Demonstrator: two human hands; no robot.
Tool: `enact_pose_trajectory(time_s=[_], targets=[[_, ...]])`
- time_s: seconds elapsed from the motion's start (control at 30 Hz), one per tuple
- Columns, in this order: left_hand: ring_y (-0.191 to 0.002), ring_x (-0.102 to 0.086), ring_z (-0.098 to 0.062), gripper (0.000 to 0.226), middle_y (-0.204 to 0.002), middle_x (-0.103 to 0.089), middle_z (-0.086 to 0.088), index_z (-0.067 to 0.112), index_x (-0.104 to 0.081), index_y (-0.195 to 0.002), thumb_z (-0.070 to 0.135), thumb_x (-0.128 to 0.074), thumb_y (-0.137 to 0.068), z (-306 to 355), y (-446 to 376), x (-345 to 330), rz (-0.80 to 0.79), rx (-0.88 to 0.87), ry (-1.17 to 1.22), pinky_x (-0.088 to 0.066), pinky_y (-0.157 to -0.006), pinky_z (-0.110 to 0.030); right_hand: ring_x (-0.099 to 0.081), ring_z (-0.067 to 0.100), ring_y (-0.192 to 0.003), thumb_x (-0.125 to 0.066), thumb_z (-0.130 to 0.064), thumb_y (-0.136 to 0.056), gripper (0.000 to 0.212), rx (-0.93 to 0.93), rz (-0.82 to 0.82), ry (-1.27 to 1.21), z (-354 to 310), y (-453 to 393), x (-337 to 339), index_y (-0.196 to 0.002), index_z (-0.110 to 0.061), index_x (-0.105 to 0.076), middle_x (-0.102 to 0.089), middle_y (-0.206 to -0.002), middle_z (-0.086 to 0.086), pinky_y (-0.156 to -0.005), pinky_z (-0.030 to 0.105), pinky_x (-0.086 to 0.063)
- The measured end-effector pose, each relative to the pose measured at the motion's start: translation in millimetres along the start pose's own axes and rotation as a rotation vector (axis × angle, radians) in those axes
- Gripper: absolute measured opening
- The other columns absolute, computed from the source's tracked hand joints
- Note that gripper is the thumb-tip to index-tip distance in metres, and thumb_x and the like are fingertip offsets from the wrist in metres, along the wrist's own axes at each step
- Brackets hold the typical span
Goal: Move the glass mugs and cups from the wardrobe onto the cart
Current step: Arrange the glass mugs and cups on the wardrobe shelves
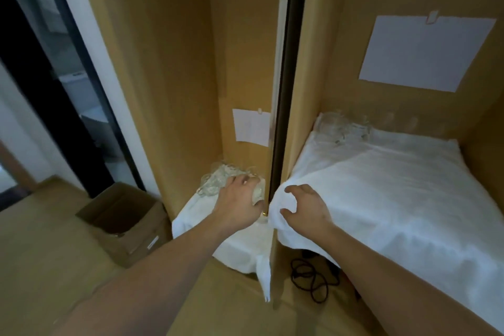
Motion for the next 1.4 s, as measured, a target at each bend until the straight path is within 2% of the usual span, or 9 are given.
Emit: enact_pose_trajectory(time_s=[0.13,0.2,0.33,0.43,0.67,0.97,1.13,1.23,1.4], targets=[[-0.136,-0.036,-0.03,0.06,-0.148,-0.045,-0.005,0.025,-0.042,-0.148,0.04,-0.06,-0.093,-47.5,17.7,5.4,-0.035,0.115,-0.032,-0.039,-0.109,-0.045,-0.055,0.021,-0.119,-0.068,-0.038,-0.088,0.055,0.063,-0.091,0.005,-37.3,-4.9,-34.4,-0.139,-0.024,-0.053,-0.055,-0.132,0.003,-0.093,0.029,-0.046],[-0.137,-0.036,-0.031,0.061,-0.15,-0.043,-0.006,0.024,-0.04,-0.149,0.037,-0.06,-0.093,-68.8,23.4,7.8,-0.06,0.188,-0.038,-0.041,-0.108,-0.045,-0.055,0.02,-0.12,-0.067,-0.04,-0.088,0.056,0.09,-0.126,-0.005,-52.9,-12.4,-50.8,-0.14,-0.027,-0.051,-0.053,-0.134,0.001,-0.092,0.027,-0.045],[-0.134,-0.038,-0.032,0.062,-0.147,-0.045,-0.006,0.024,-0.039,-0.15,0.038,-0.059,-0.093,-109.3,26.1,16.2,-0.059,0.306,-0.046,-0.04,-0.105,-0.043,-0.052,0.022,-0.125,-0.067,-0.041,-0.089,0.056,0.14,-0.169,-0.03,-80.0,-39.1,-82.1,-0.14,-0.027,-0.05,-0.051,-0.138,0.001,-0.096,0.03,-0.044],[-0.135,-0.037,-0.033,0.063,-0.148,-0.044,-0.006,0.025,-0.038,-0.15,0.043,-0.059,-0.094,-138.0,20.2,26.0,-0.07,0.38,-0.059,-0.041,-0.106,-0.047,-0.051,0.023,-0.125,-0.066,-0.041,-0.089,0.056,0.148,-0.21,-0.044,-99.0,-63.1,-103.0,-0.14,-0.026,-0.05,-0.051,-0.138,0.002,-0.098,0.032,-0.046],[-0.139,-0.034,-0.033,0.066,-0.152,-0.04,-0.006,0.027,-0.035,-0.151,0.046,-0.061,-0.094,-195.4,-25.8,35.0,-0.075,0.515,-0.05,-0.039,-0.111,-0.049,-0.05,0.024,-0.128,-0.068,-0.041,-0.089,0.057,0.141,-0.29,-0.083,-130.4,-131.4,-144.5,-0.141,-0.026,-0.05,-0.05,-0.139,0.003,-0.102,0.032,-0.045],[-0.139,-0.036,-0.032,0.065,-0.153,-0.041,-0.008,0.024,-0.035,-0.152,0.042,-0.061,-0.095,-233.5,-83.4,9.7,-0.137,0.552,-0.002,-0.039,-0.112,-0.045,-0.053,0.024,-0.125,-0.069,-0.039,-0.09,0.055,0.087,-0.369,-0.105,-128.0,-198.1,-186.4,-0.14,-0.025,-0.051,-0.051,-0.138,0.005,-0.1,0.032,-0.047],[-0.136,-0.038,-0.031,0.064,-0.148,-0.044,-0.008,0.025,-0.036,-0.151,0.041,-0.061,-0.094,-253.4,-105.4,-10.2,-0.2,0.553,0.029,-0.042,-0.107,-0.044,-0.053,0.024,-0.125,-0.066,-0.04,-0.092,0.051,0.035,-0.417,-0.099,-120.2,-214.8,-205.6,-0.139,-0.026,-0.051,-0.052,-0.136,0.004,-0.1,0.032,-0.046],[-0.134,-0.04,-0.031,0.065,-0.146,-0.046,-0.007,0.024,-0.037,-0.151,0.04,-0.062,-0.093,-268.2,-127.1,-20.4,-0.229,0.54,0.045,-0.044,-0.105,-0.043,-0.053,0.026,-0.126,-0.065,-0.038,-0.091,0.051,-0.017,-0.438,-0.1,-114.6,-230.8,-212.9,-0.139,-0.025,-0.052,-0.053,-0.135,0.005,-0.104,0.032,-0.044],[-0.135,-0.041,-0.032,0.069,-0.148,-0.046,-0.009,0.021,-0.037,-0.152,0.043,-0.063,-0.093,-291.6,-175.3,-42.6,-0.316,0.464,0.045,-0.038,-0.11,-0.04,-0.054,0.025,-0.124,-0.067,-0.035,-0.091,0.05,-0.096,-0.413,-0.105,-104.6,-260.3,-227.5,-0.138,-0.022,-0.054,-0.057,-0.131,0.006,-0.104,0.029,-0.04]])
Point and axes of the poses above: each hand's wrist, its own y-axis away from the middle knuckle, its own x-axis out of the back of the hand, z = x × y, the point moved 1 cm from there along -y, towards the middle knuckle
